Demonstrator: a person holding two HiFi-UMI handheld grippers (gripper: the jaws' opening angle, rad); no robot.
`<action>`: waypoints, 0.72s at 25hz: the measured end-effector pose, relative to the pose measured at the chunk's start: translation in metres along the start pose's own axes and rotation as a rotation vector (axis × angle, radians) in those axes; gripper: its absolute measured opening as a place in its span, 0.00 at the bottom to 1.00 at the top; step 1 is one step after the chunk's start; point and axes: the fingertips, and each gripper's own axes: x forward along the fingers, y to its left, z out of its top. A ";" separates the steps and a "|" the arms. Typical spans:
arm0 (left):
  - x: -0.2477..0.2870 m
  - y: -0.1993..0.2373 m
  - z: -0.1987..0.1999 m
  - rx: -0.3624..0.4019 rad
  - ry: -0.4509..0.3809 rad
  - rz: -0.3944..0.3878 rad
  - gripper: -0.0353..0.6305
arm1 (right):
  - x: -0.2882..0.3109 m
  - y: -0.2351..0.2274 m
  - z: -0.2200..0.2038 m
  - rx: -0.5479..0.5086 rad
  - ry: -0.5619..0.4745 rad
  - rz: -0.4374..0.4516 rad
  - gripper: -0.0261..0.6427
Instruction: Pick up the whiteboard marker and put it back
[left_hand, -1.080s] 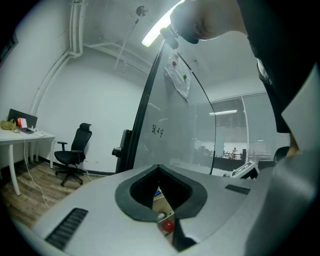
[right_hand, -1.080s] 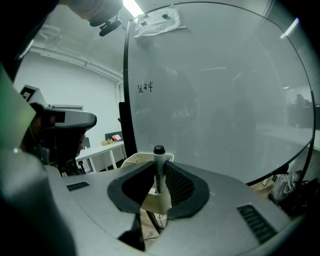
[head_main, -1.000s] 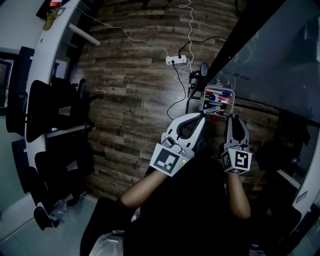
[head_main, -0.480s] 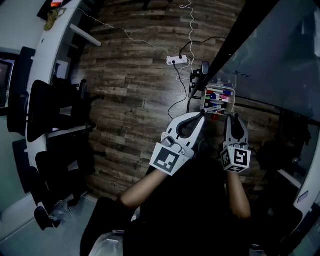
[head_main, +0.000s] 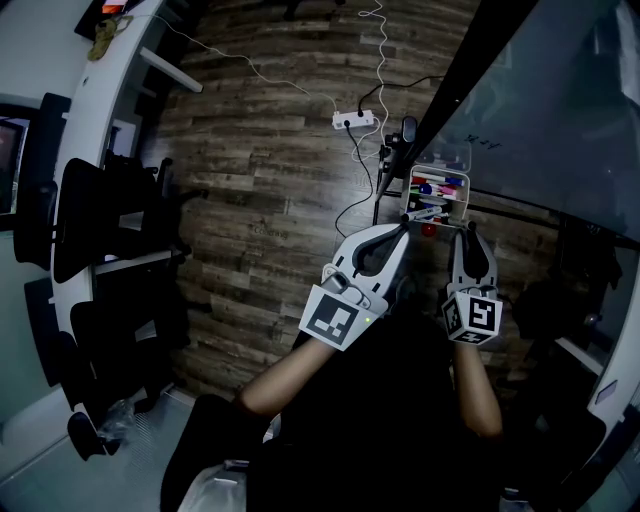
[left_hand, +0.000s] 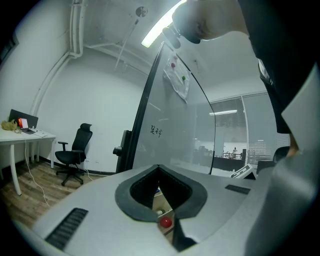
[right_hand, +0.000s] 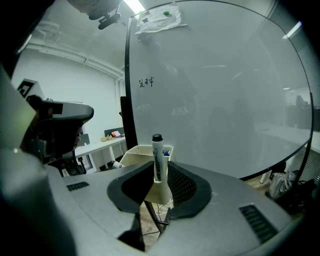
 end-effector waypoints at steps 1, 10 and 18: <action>0.000 -0.001 0.000 0.000 -0.001 -0.001 0.06 | -0.001 0.000 0.000 -0.001 -0.001 0.001 0.16; -0.003 -0.009 0.003 0.009 -0.019 -0.003 0.06 | -0.008 0.001 0.001 -0.012 -0.009 -0.001 0.16; -0.005 -0.010 0.009 0.020 -0.035 0.009 0.06 | -0.012 -0.001 0.006 -0.004 -0.021 -0.004 0.11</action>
